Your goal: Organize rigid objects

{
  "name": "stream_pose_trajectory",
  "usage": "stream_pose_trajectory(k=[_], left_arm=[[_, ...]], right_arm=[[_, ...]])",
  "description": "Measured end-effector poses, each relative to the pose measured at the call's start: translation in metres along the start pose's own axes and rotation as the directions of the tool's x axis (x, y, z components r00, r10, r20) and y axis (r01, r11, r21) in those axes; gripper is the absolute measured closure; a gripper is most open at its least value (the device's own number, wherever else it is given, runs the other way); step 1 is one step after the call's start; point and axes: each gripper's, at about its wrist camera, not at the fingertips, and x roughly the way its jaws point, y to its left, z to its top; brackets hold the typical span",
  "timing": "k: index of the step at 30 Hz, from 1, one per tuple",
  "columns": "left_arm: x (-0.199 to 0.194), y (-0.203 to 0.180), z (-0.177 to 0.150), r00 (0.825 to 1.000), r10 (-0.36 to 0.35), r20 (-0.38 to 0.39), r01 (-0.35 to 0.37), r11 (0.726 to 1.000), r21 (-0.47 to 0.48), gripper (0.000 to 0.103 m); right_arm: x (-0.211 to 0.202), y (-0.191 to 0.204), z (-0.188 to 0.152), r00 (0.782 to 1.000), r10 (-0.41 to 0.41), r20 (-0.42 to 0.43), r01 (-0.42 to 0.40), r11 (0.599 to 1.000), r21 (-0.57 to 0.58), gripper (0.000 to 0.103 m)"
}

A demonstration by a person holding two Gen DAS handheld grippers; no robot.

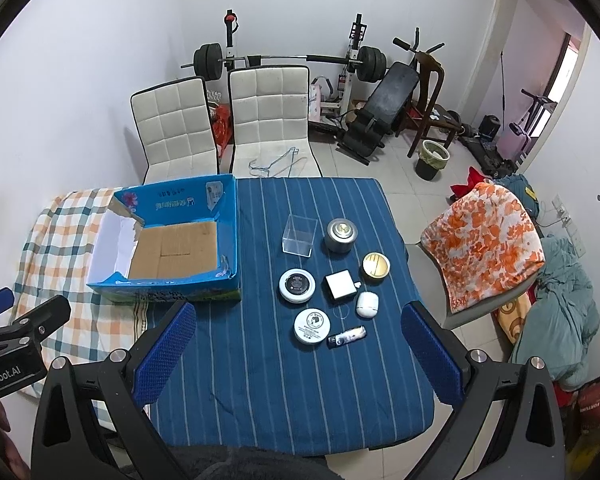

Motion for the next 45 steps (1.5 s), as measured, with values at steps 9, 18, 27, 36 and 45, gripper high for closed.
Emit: stream_pose_trajectory(k=[9,18,27,36,45], left_arm=[[0.000,0.000,0.001,1.000,0.001,0.001,-0.001,1.000,0.001,0.001],[-0.001,0.001,0.002,1.000,0.002,0.003,-0.002,1.000,0.002,0.001],[-0.001,0.000,0.001,1.000,0.000,0.002,0.000,1.000,0.001,0.001],[0.044,-0.023,0.043,0.997,-0.058,-0.049,0.060,0.998,0.032,0.001],[0.155,-0.117,0.094,0.986,-0.117,-0.122,0.131,0.984,0.118,0.001]], right_arm=[[0.000,0.001,0.003,1.000,0.000,0.010,0.000,1.000,-0.006,0.000],[0.001,0.002,0.004,1.000,0.012,0.012,-0.012,1.000,0.001,0.000],[0.022,-0.012,0.008,0.999,0.032,-0.028,-0.031,0.999,0.037,0.000],[0.123,-0.098,0.018,0.983,-0.003,-0.184,0.041,0.978,0.205,0.000],[0.281,-0.181,0.052,0.943,0.047,-0.328,0.061,0.948,0.312,0.000]])
